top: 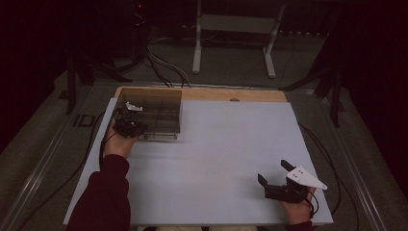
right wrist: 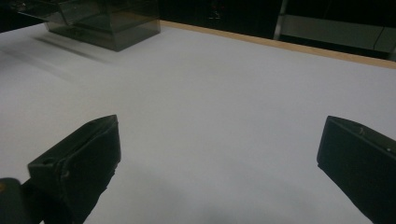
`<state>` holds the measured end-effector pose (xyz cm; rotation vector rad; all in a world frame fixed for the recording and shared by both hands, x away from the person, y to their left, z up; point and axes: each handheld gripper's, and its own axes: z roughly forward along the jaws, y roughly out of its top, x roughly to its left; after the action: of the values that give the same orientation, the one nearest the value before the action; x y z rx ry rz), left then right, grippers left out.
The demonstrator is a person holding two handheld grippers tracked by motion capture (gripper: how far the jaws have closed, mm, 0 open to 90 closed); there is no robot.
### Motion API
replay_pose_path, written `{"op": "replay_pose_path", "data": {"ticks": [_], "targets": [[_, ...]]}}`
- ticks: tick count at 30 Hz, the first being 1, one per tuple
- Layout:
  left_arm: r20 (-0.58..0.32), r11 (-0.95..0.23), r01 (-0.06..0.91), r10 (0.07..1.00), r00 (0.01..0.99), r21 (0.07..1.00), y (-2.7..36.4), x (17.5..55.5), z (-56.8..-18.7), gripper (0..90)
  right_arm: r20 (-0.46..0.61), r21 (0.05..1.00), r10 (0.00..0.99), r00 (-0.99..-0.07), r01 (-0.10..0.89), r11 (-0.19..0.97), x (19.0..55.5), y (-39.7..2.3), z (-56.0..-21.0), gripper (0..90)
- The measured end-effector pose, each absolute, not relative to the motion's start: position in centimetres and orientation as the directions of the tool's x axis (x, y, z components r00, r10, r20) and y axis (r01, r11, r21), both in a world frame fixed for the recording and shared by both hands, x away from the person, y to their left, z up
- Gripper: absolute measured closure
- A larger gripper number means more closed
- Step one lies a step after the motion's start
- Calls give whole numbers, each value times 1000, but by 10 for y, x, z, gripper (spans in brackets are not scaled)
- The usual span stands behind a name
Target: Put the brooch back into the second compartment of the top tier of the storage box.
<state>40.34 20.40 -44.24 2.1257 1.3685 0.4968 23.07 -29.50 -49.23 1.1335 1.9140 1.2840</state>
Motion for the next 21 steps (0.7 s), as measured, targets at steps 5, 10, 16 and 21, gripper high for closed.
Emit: {"op": "replay_pose_path", "data": {"ticks": [5, 10, 16, 21], "targets": [[2, -314, 696, 912, 410, 645, 203, 402, -440, 624, 2, 924, 876, -482, 335, 183, 231, -295, -492, 0], [-14, -298, 688, 912, 409, 662, 203, 401, -436, 534, 1, 924, 876, -482, 336, 184, 231, -295, -492, 0], [4, -282, 674, 924, 382, 683, 204, 397, -429, 369, 1, 924, 876, -482, 336, 184, 231, -295, -492, 0], [14, -265, 661, 933, 360, 702, 206, 392, -423, 189, 1, 924, 876, -482, 337, 184, 231, -295, -492, 0]]}}
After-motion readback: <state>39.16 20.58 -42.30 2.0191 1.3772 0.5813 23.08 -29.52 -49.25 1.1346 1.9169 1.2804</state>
